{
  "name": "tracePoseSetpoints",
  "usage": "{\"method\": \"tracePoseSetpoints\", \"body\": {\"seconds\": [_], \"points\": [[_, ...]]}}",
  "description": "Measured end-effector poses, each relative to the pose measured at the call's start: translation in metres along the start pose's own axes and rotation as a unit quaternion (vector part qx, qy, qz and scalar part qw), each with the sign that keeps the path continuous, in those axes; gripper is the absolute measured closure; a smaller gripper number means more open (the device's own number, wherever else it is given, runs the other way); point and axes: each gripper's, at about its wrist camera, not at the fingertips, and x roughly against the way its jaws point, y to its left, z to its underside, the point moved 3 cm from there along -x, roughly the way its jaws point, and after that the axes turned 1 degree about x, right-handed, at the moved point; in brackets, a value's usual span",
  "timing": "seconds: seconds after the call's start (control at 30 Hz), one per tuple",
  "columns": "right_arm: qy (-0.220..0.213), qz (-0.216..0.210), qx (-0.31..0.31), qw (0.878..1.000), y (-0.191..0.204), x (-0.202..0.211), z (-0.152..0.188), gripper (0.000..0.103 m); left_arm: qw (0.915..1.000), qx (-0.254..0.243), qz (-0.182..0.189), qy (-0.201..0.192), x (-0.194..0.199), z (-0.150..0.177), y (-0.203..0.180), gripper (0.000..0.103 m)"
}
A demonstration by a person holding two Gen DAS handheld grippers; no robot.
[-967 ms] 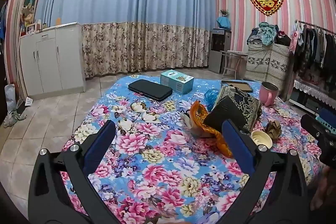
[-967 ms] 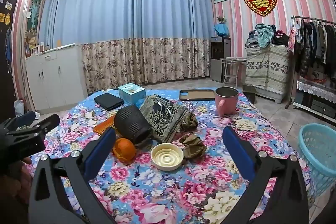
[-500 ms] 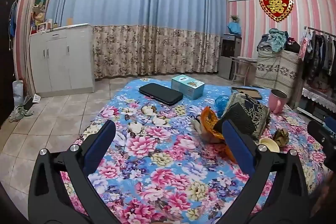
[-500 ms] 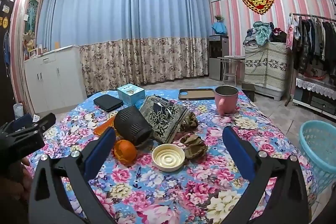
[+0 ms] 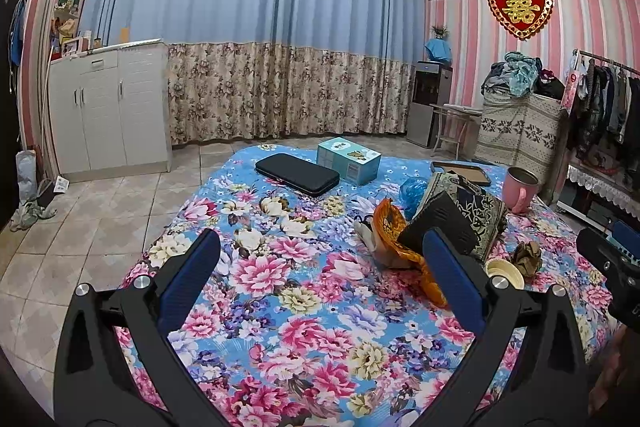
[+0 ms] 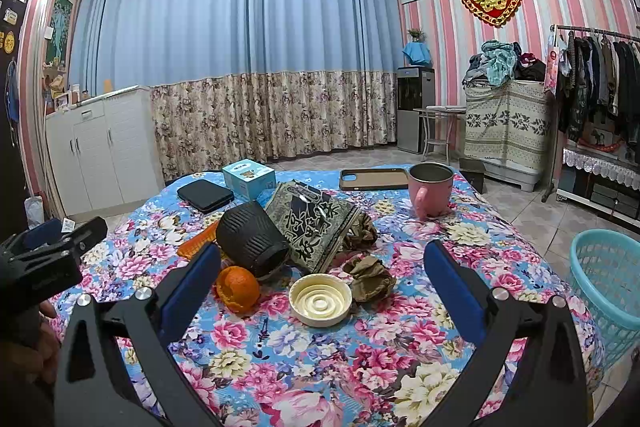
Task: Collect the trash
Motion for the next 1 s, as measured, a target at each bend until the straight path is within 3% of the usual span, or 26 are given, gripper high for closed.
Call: {"method": "tracePoseSetpoints", "body": {"seconds": [1.0], "points": [[0.003,-0.001,0.005,1.0,0.0039,-0.0015,0.0022,0.004,0.9998,0.01,0.014,0.008,-0.0016,-0.0007,-0.001,0.005]]}}
